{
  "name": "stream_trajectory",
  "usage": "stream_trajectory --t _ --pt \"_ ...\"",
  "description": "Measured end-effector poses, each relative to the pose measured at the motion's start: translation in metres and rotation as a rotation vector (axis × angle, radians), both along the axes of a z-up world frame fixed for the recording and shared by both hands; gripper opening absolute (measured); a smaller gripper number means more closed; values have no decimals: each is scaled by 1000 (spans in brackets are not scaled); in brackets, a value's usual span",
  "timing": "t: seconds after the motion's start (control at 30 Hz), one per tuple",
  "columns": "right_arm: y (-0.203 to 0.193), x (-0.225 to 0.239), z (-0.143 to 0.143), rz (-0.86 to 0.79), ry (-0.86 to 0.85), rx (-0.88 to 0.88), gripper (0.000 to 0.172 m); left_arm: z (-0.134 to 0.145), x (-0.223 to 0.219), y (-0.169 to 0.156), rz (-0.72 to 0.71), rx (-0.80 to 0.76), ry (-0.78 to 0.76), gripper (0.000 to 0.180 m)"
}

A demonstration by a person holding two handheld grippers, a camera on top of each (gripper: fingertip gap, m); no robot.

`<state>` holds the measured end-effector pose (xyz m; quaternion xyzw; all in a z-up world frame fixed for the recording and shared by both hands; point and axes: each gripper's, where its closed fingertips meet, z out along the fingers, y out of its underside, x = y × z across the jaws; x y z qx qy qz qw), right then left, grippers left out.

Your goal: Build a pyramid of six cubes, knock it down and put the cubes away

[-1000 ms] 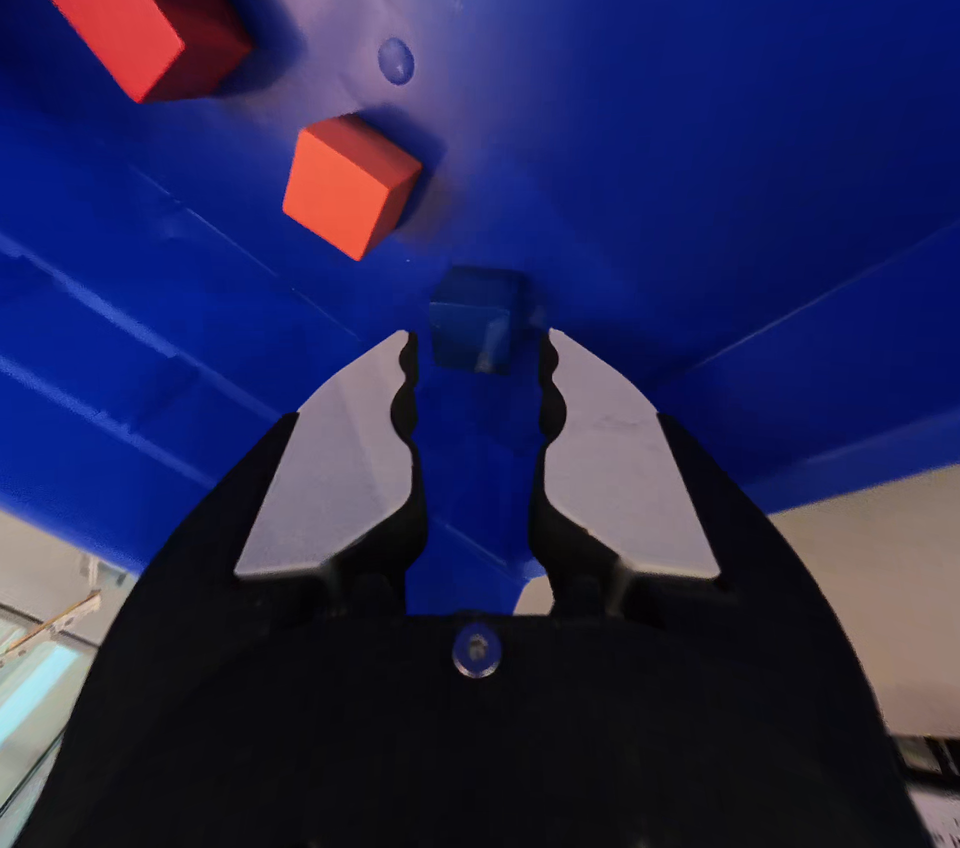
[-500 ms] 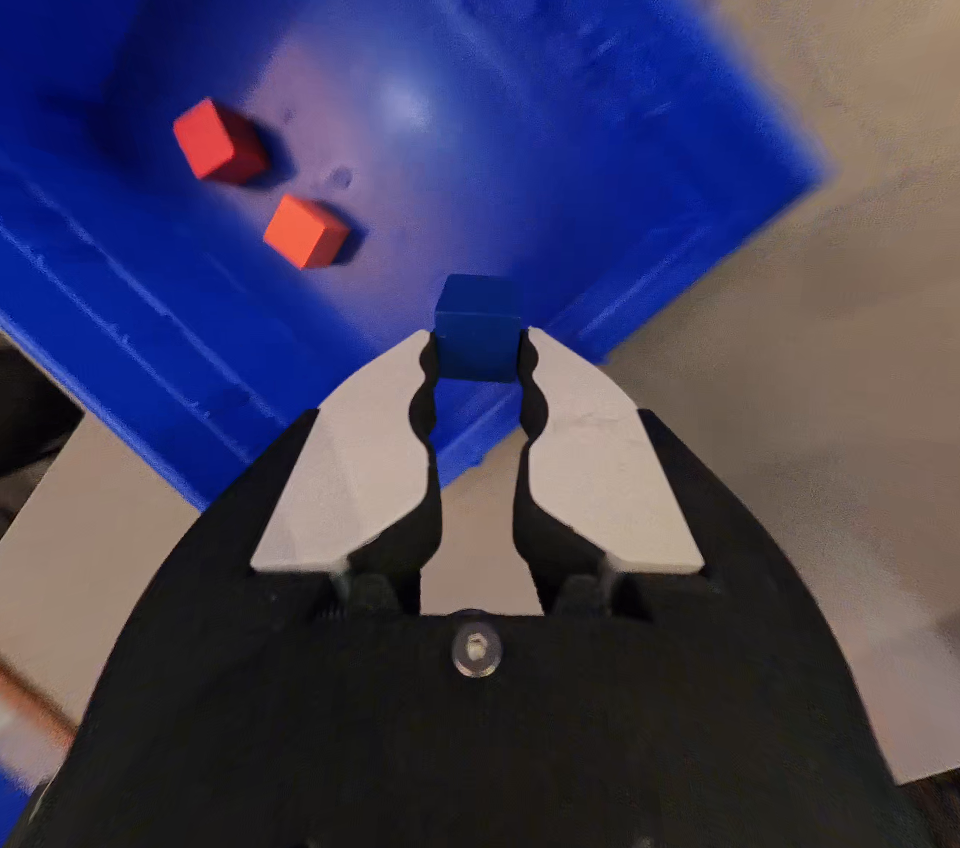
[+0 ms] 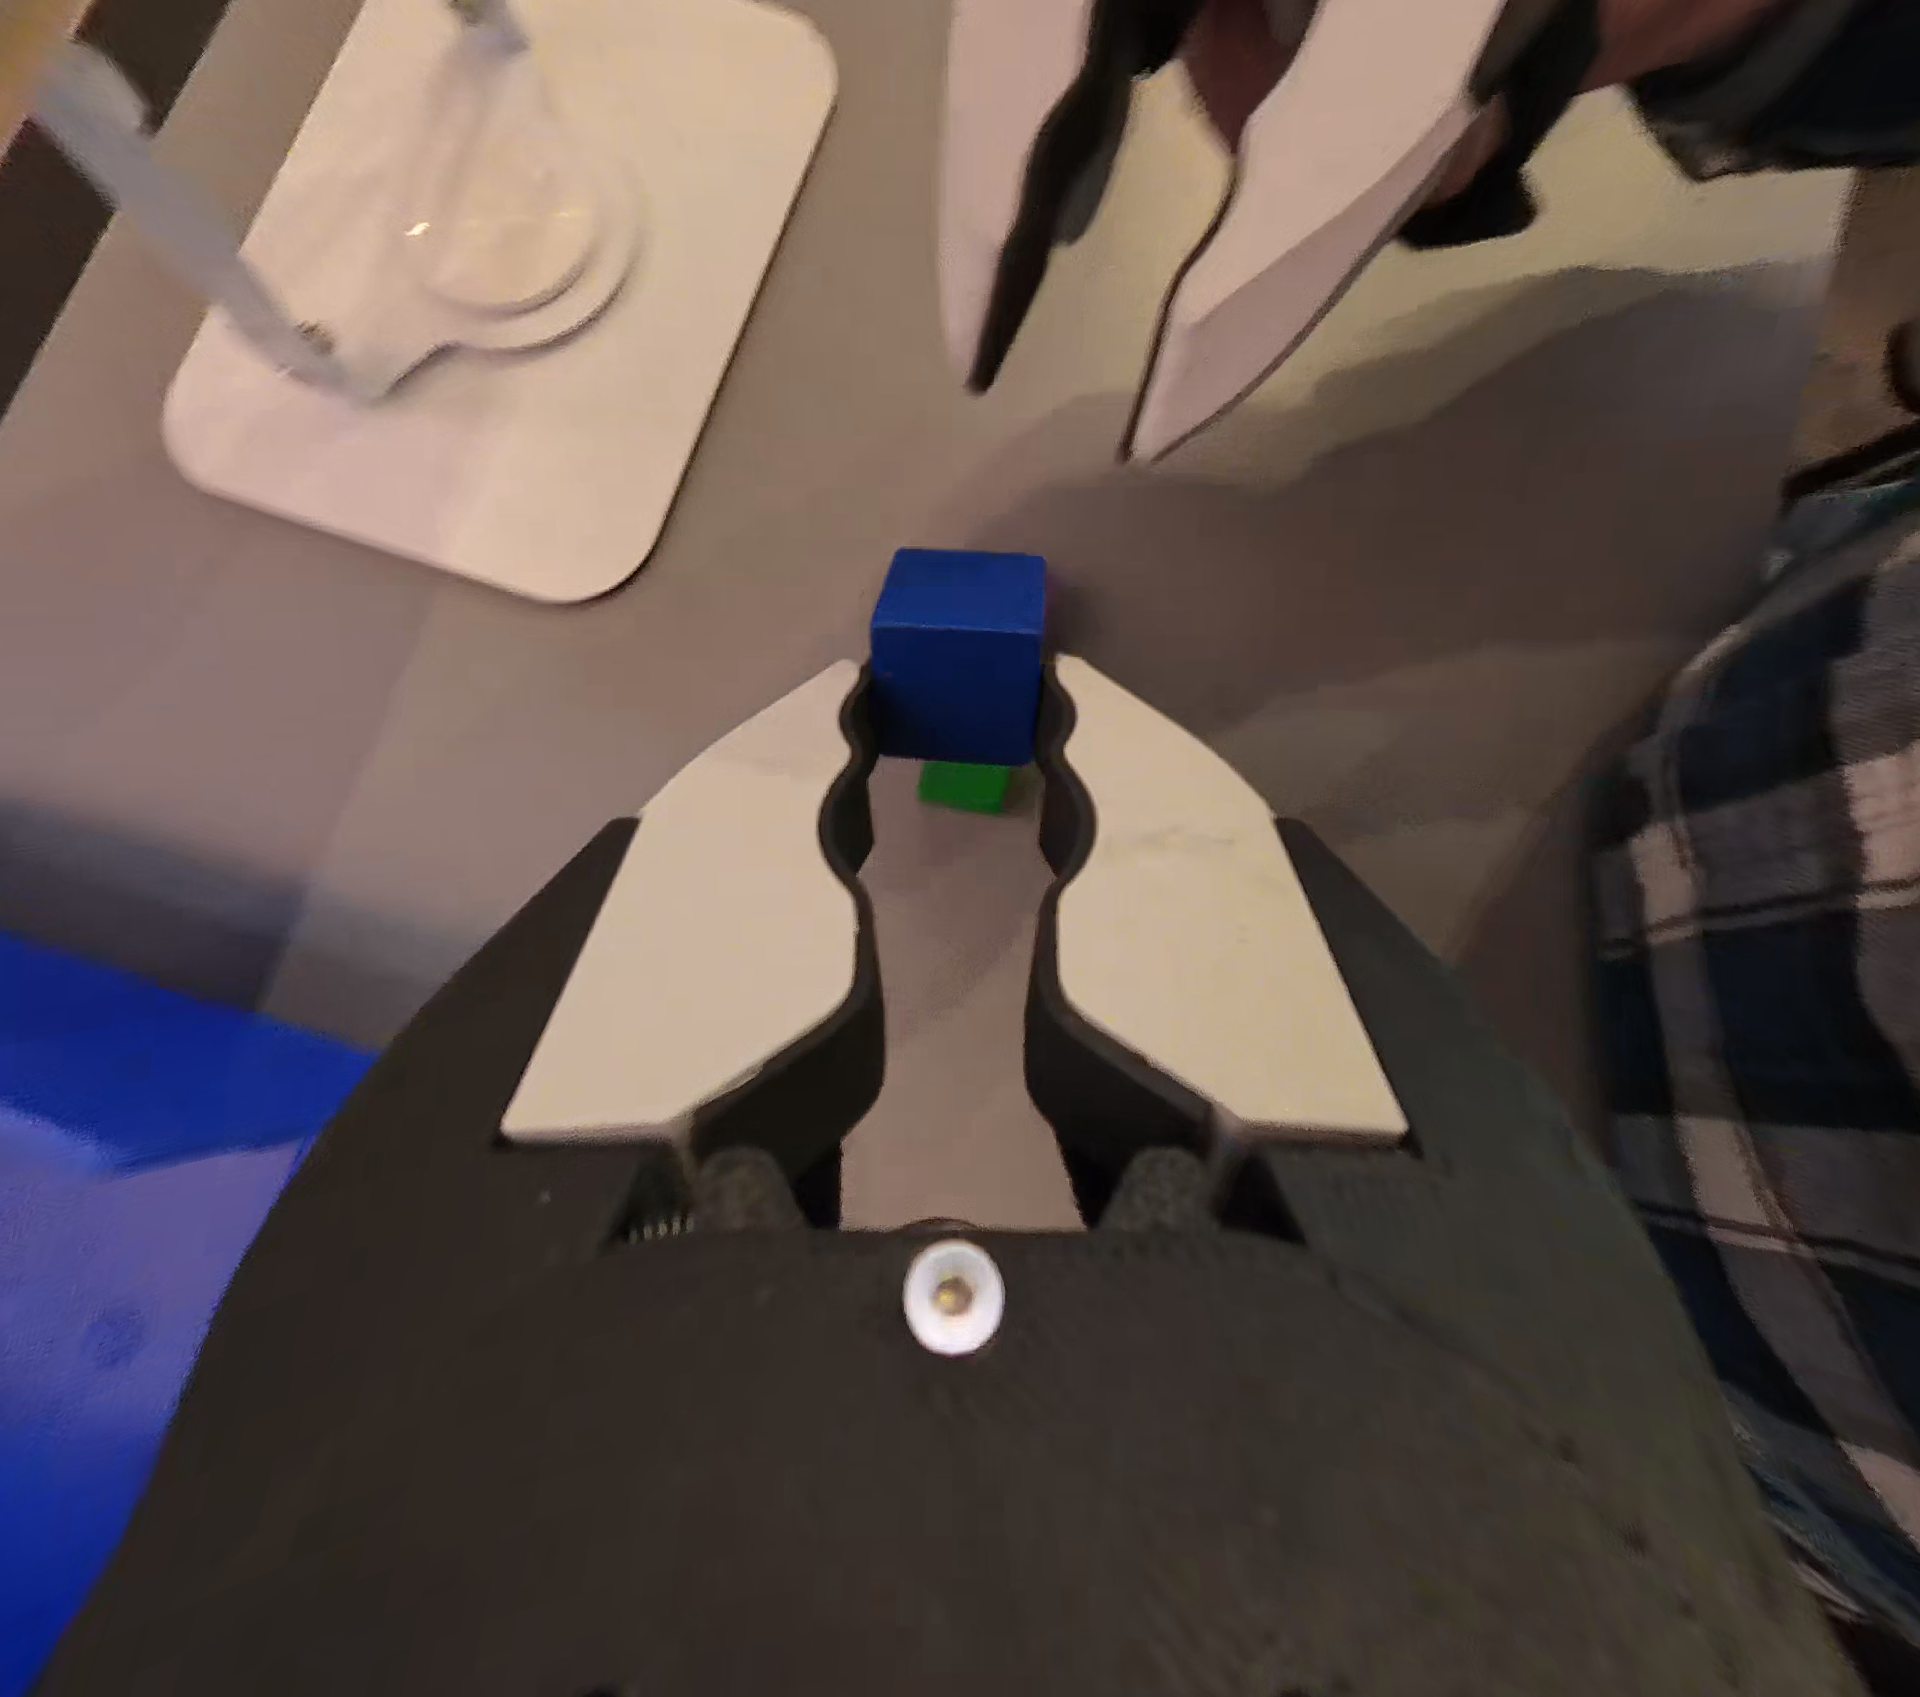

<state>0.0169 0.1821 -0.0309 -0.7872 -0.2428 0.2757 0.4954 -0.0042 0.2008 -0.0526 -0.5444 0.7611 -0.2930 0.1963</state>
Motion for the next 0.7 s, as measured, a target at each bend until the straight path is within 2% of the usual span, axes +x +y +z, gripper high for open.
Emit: stream_trajectory --t 0.03,0.2,0.47,0.63,0.7 --pt "0 -3 0 16 -42 3 27 1 3 -6 -14 -15 -10 28" --pt "-5 -15 2 98 -148 32 32 2 9 -28 -80 -46 -20 28" --pt "-18 -21 1 184 -93 -5 27 3 5 -44 -136 -93 -35 28" --pt "-19 -22 2 189 -77 -9 26 4 4 -46 -121 -141 -61 28" --pt "-17 -16 3 170 -88 -11 26 8 4 -42 -91 -182 -76 36"
